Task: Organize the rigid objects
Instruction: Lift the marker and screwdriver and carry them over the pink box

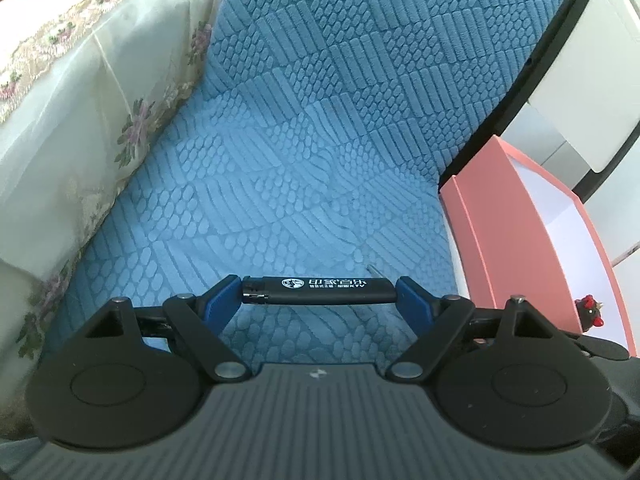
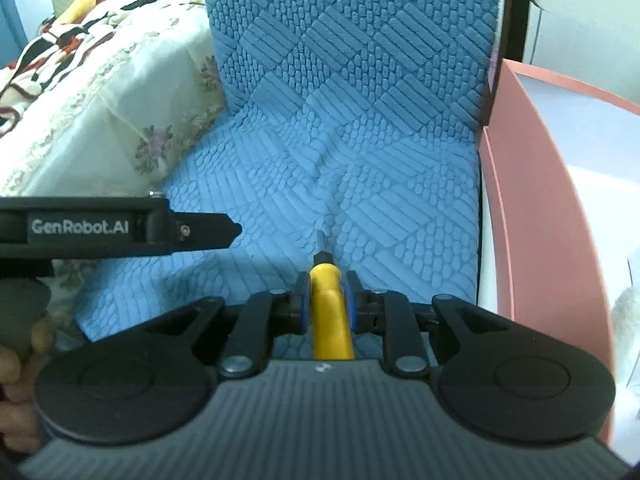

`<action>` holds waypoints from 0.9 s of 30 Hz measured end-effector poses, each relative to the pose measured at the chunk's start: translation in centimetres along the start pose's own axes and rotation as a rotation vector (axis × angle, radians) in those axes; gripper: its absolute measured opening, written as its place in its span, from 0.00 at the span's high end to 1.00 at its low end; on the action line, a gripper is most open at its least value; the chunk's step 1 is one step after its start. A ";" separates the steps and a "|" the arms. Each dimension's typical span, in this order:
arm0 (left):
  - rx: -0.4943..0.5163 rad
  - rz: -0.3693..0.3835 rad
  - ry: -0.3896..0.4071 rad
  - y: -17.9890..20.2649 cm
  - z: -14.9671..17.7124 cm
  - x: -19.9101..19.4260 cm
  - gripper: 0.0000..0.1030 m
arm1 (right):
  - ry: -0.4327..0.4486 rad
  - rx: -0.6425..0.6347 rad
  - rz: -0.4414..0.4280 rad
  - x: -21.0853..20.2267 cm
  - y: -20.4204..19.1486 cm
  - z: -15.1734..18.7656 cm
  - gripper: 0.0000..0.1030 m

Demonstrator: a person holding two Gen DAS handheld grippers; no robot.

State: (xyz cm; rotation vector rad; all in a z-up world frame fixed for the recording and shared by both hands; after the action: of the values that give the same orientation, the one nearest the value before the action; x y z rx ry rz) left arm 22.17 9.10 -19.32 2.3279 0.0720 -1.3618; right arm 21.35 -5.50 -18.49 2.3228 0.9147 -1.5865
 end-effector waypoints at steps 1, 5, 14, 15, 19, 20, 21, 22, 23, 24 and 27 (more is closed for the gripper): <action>0.001 0.001 0.003 0.1 0.0 -0.2 0.16 | 0.006 0.006 -0.005 -0.3 0.1 0.0 0.80; 0.003 0.005 0.013 0.5 0.1 -1.2 0.16 | 0.030 0.004 -0.001 -2.0 0.2 0.1 0.80; 0.011 0.014 0.042 2.8 0.1 -3.6 0.16 | 0.080 -0.019 0.009 -5.3 1.0 0.0 0.80; 0.007 0.017 0.041 3.1 0.2 -3.8 0.16 | 0.085 -0.024 0.012 -5.7 1.2 0.0 0.80; 0.020 0.023 0.044 4.6 0.4 -4.8 0.16 | 0.103 -0.024 0.005 -7.5 1.7 -0.3 0.80; 0.025 0.023 0.048 5.0 0.3 -5.1 0.16 | 0.111 -0.021 0.005 -8.0 1.9 -0.5 0.80; 0.030 0.025 0.051 5.4 0.2 -5.5 0.16 | 0.118 -0.017 0.004 -8.5 2.1 -0.6 0.80; 0.033 0.028 0.052 5.9 0.1 -5.9 0.16 | 0.125 -0.009 0.000 -9.1 2.4 -0.8 0.80; 0.038 0.033 0.054 6.4 0.0 -6.3 0.16 | 0.130 -0.001 -0.006 -9.7 2.7 -1.0 0.80; 0.041 0.037 0.058 6.8 -0.2 -6.6 0.16 | 0.134 0.003 -0.009 -10.2 2.9 -1.2 0.80; 0.053 0.050 0.074 8.4 -0.8 -7.8 0.16 | 0.154 -0.002 -0.005 -11.8 3.4 -1.8 0.80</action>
State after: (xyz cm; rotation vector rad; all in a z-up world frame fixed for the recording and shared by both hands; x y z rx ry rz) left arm 20.99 3.18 -9.57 2.4076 0.0006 -1.2679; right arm 21.92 -11.87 -7.89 2.4711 0.9534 -1.4235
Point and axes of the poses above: each gripper's, at about its wrist camera, not at the fingertips, and x roughly the way its jaws point, y to its right, z to its underside, the point moved 6 cm from there along x, roughly the way its jaws point, and after that the axes turned 10 degrees about -y, right-handed, at the moved point
